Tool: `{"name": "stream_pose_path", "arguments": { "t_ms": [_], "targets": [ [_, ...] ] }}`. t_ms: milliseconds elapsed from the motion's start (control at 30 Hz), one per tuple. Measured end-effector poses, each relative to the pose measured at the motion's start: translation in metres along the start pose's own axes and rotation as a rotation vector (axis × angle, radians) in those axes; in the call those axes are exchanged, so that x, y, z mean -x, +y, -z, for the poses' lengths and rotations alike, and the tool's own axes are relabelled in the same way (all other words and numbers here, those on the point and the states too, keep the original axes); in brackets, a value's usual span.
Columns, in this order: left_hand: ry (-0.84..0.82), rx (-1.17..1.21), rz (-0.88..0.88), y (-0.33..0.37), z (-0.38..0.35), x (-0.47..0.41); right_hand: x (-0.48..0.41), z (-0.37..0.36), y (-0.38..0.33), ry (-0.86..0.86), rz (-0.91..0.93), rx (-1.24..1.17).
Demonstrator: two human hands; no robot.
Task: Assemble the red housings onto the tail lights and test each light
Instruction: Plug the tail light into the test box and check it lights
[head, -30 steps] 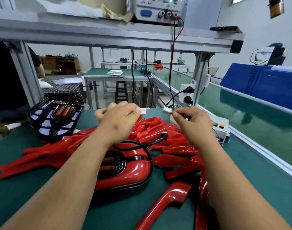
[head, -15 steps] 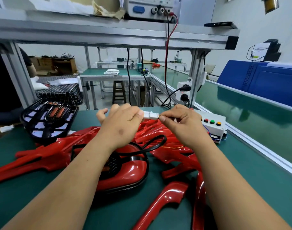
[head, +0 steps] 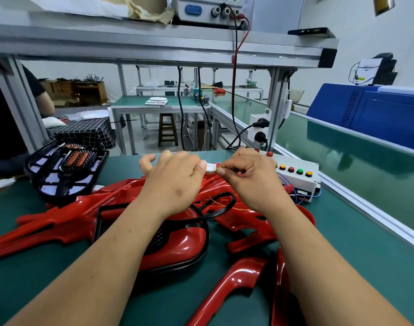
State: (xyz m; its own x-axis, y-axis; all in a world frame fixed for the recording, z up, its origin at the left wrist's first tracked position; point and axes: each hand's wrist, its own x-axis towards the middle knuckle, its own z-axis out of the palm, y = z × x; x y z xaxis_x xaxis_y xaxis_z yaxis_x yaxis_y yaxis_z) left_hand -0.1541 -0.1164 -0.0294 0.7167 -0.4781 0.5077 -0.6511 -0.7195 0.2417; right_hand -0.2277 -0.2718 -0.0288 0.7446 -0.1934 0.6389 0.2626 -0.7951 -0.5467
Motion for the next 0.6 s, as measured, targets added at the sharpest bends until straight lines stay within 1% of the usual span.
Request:
{"name": "stream_pose_path", "arguments": {
  "t_ms": [200,267,300,367,433,467,533,600],
  "targets": [
    [-0.046,0.005,0.01,0.002,0.003,0.001,0.0,-0.002,0.003,-0.001,0.0,-0.09],
    [-0.091,0.008,0.019,0.003,0.008,0.001,0.0,-0.003,0.006,0.048,0.018,-0.046],
    [-0.101,0.019,0.031,0.001,0.013,0.001,-0.001,-0.003,0.009,0.08,0.008,0.026],
    [-0.079,0.034,0.094,-0.011,0.027,0.003,-0.004,-0.001,0.015,0.127,-0.091,0.259],
    [-0.037,0.055,0.205,-0.031,0.043,0.011,-0.009,0.003,0.023,0.129,-0.277,0.457],
    [-0.031,0.085,0.261,-0.042,0.049,0.018,-0.013,0.004,0.026,0.102,-0.365,0.527],
    [-0.047,0.185,0.331,-0.062,0.055,0.037,-0.022,0.004,0.033,-0.018,-0.49,0.64],
    [-0.063,0.262,0.374,-0.075,0.053,0.057,-0.029,0.004,0.037,-0.175,-0.565,0.709]
  ]
}}
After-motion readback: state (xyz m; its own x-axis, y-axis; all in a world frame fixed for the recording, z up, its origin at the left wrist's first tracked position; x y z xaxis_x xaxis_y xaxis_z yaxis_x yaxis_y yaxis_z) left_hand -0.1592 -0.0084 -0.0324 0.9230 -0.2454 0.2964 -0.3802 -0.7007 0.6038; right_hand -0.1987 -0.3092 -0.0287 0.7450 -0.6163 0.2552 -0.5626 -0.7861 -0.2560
